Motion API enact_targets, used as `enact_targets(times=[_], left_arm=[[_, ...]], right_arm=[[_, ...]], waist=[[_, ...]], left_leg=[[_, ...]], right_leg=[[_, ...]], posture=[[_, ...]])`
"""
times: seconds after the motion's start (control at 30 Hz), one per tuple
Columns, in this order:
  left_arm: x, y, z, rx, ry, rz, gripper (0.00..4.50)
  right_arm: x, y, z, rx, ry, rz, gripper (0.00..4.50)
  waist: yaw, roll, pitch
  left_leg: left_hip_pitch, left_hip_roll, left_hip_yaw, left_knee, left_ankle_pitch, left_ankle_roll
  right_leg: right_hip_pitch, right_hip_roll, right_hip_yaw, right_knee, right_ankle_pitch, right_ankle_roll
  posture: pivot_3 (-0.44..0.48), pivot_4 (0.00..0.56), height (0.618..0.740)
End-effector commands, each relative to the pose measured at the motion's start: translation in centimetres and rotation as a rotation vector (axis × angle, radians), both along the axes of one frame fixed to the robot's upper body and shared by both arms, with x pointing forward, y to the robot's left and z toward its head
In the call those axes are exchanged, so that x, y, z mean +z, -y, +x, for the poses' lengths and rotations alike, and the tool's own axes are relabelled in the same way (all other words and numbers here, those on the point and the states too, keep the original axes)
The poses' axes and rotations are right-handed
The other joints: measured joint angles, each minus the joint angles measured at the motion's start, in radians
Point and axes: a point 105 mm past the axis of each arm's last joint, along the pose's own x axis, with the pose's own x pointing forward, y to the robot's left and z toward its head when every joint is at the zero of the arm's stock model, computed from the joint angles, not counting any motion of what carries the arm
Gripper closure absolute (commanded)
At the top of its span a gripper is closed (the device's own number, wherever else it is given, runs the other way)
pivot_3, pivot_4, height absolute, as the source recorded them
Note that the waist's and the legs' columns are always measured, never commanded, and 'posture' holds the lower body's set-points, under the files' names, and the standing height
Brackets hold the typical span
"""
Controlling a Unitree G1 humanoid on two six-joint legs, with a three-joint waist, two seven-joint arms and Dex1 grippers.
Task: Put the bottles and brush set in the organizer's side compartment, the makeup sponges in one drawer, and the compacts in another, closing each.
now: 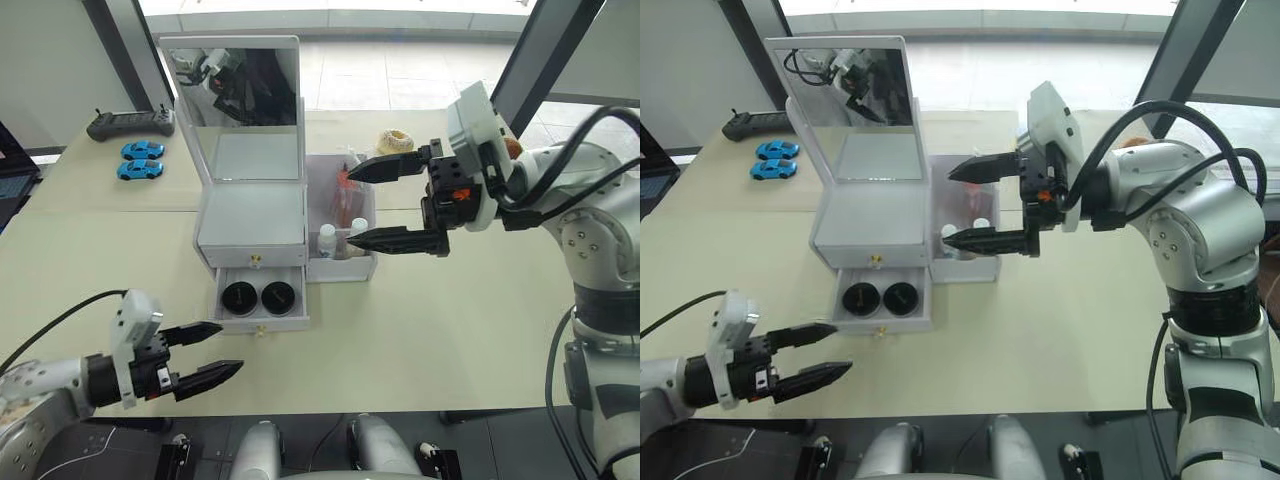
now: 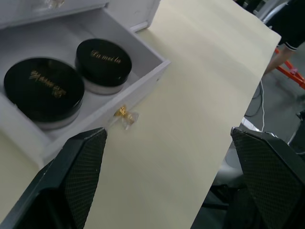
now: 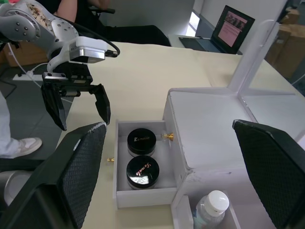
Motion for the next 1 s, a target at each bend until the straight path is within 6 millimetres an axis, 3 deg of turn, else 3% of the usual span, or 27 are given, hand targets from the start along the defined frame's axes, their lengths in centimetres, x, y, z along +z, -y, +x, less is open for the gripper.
enact_targets(times=[0.03, 0.2, 0.4, 0.63, 1.0], left_arm=[[0.1, -0.7, -0.5, 0.081, 0.065, 0.010, 0.96], [-3.0, -0.4, -1.2, 0.178, 0.031, -0.010, 2.53], [-4.8, 0.8, 1.1, 0.256, 0.034, -0.022, 4.46], [-4.7, 2.2, 4.1, 0.222, 0.091, -0.020, 4.46], [-3.3, 1.2, 9.4, 0.198, 0.204, 0.050, 4.46]], right_arm=[[0.6, 0.0, -0.1, 0.019, 0.050, -0.002, 0.00], [0.6, 0.1, -0.3, 0.022, 0.054, -0.014, 0.00], [1.0, 0.3, -0.3, 0.000, 0.055, -0.019, 0.00], [1.0, 0.2, -0.5, -0.008, 0.046, -0.029, 0.00], [0.3, 1.1, -0.4, -0.079, 0.030, -0.057, 0.00]], waist=[[0.000, 0.000, 0.000], [0.000, -0.001, 0.000], [0.001, -0.001, 0.000], [-0.001, -0.001, -0.001], [0.001, -0.001, -0.001]], left_leg=[[0.000, 0.000, 0.000, 0.000, 0.000, 0.000], [-0.001, 0.000, 0.001, 0.000, 0.000, 0.000], [-0.001, -0.001, 0.001, 0.000, 0.000, 0.000], [-0.001, -0.001, 0.000, 0.000, 0.000, 0.000], [-0.002, -0.002, 0.000, 0.000, 0.000, 0.000]], right_leg=[[0.000, 0.000, 0.000, -0.002, 0.001, -0.002], [0.001, -0.001, 0.000, -0.004, 0.003, -0.005], [0.001, 0.000, 0.000, -0.004, 0.003, -0.005], [0.001, 0.000, 0.001, -0.003, 0.005, -0.003], [0.001, 0.000, 0.001, -0.004, 0.005, -0.002]], posture=[[0.000, 0.150, 0.740], [0.000, 0.150, 0.740], [0.000, 0.150, 0.740], [0.000, 0.150, 0.740], [0.000, 0.150, 0.740]])
